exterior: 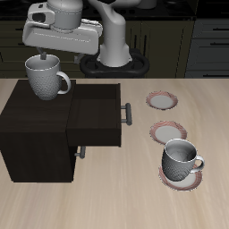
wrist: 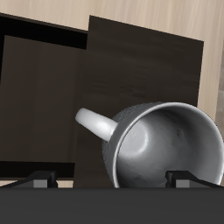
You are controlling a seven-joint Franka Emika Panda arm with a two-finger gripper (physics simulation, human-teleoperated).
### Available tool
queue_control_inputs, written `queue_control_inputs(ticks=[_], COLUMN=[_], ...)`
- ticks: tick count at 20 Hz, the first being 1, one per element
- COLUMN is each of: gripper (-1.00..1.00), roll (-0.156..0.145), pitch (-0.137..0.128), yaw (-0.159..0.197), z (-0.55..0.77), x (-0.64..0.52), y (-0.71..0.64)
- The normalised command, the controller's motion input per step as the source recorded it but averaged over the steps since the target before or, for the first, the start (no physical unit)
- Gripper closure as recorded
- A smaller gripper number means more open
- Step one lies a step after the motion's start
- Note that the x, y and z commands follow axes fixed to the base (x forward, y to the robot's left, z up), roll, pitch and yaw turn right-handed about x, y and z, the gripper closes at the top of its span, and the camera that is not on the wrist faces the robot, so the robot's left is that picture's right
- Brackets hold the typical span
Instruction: Place the porcelain mug that is in the drawer onto the top of the cabinet and close the drawer
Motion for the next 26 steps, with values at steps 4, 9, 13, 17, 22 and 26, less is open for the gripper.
queue_control_inputs(ticks=[4, 9, 13, 17, 22, 26], gripper=[-1.00, -1.00, -1.00, -1.00, -1.00, -1.00], roll=[0.000, 0.039, 0.034, -0.039, -0.034, -0.019], pitch=[-0.040, -0.039, -0.011, -0.026, -0.015, 0.004], yaw=[0.014, 0.016, 0.001, 0.004, -0.054, -0.087], z=[0.27, 0.26, 0.10, 0.02, -0.02, -0.06], x=[-0.08, -0.20, -0.04, 0.04, 0.09, 0.10], y=[0.09, 0.36, 0.40, 0.40, 0.36, 0.61])
